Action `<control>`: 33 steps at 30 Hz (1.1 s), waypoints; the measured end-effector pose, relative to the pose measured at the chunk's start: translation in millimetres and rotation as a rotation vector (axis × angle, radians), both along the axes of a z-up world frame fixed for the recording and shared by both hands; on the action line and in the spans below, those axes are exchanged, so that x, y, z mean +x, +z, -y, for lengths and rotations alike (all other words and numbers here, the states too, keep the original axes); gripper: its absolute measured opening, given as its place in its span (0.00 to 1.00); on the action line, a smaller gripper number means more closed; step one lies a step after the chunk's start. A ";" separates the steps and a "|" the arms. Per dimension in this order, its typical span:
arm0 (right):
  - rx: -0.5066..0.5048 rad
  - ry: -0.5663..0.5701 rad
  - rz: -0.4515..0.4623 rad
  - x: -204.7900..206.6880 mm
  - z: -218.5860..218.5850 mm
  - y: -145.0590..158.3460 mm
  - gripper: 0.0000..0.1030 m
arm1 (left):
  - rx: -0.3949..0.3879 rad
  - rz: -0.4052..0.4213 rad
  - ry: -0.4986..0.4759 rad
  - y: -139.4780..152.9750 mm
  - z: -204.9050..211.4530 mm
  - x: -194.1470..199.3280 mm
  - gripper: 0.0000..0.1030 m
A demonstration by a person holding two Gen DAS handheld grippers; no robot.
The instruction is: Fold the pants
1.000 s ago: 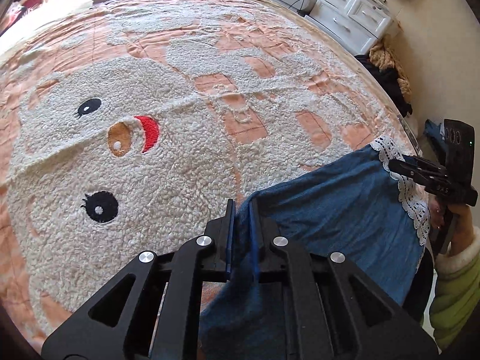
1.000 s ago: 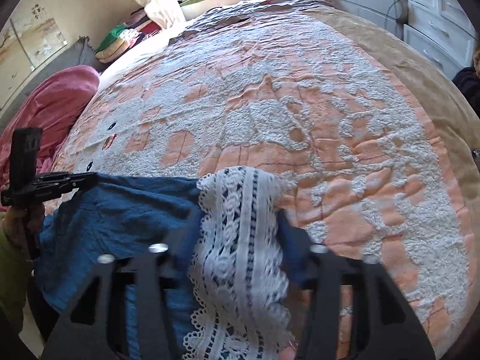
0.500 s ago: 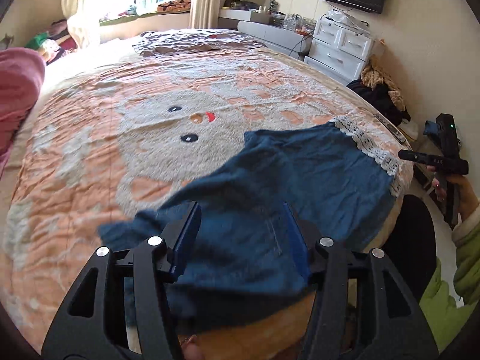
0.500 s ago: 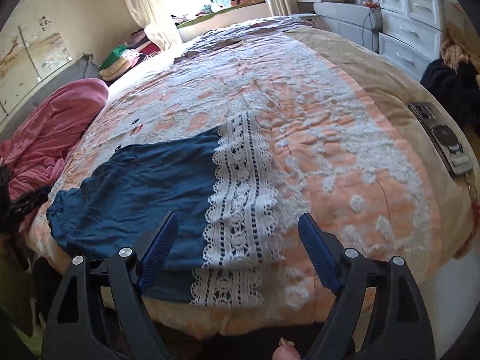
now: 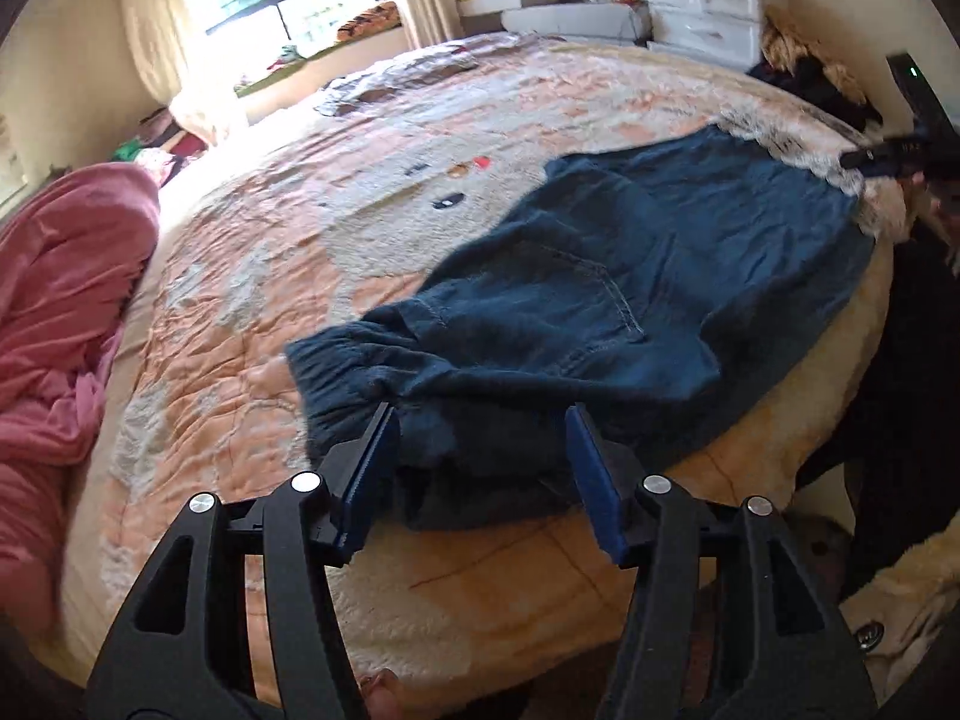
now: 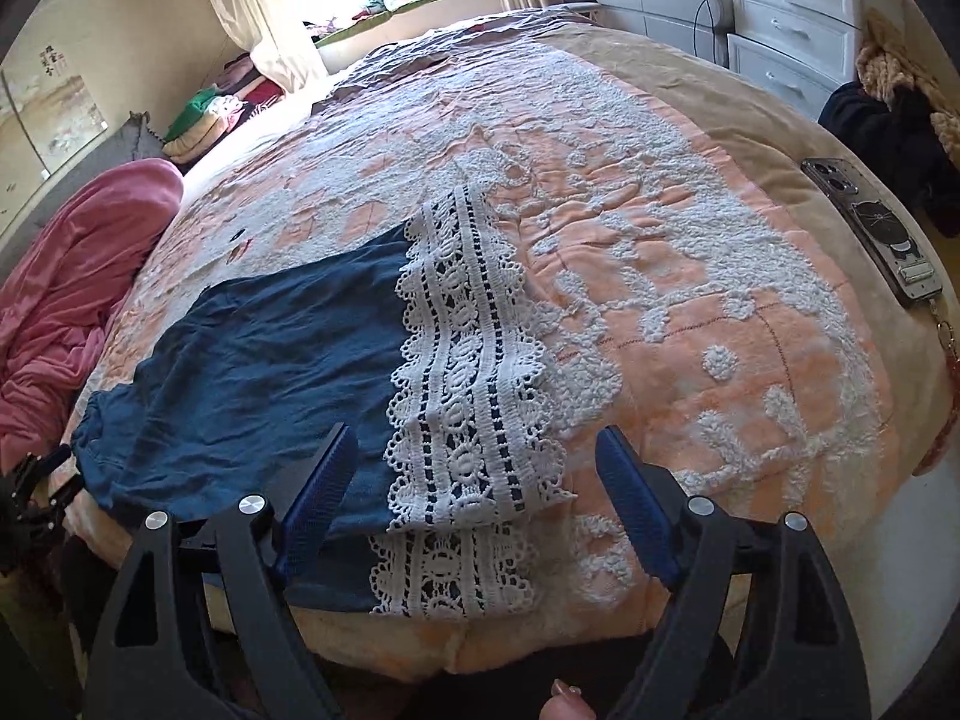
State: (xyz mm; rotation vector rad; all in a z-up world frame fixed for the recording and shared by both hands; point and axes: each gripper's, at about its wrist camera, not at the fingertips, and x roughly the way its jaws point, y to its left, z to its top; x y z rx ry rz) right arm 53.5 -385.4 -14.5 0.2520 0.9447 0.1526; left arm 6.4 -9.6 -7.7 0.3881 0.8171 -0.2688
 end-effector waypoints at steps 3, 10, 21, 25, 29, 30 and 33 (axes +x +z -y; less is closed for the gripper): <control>0.031 0.014 -0.024 5.2 -1.2 -5.7 0.63 | 0.073 0.026 -0.064 -6.2 14.9 1.0 0.56; 0.013 0.036 -0.008 2.7 -1.9 -3.2 0.19 | -0.188 -0.062 0.032 -1.0 -18.3 35.7 0.00; 0.042 0.018 0.012 -21.0 2.8 12.0 0.19 | -0.286 -0.068 0.026 10.3 -61.4 9.9 0.00; 0.025 0.041 0.017 -30.7 -3.6 17.7 0.19 | -0.260 -0.064 0.012 12.9 -68.6 -1.0 0.00; -0.036 0.055 -0.036 -37.5 -12.3 1.9 0.19 | -0.267 -0.093 0.017 0.9 -73.4 -1.1 0.00; -0.046 0.049 -0.059 -38.3 -12.7 -5.7 0.19 | -0.263 -0.104 0.017 -4.4 -71.4 0.3 0.00; -0.030 0.038 -0.073 -40.9 -10.1 -19.8 0.20 | -0.261 -0.129 0.020 -17.6 -66.9 4.3 0.00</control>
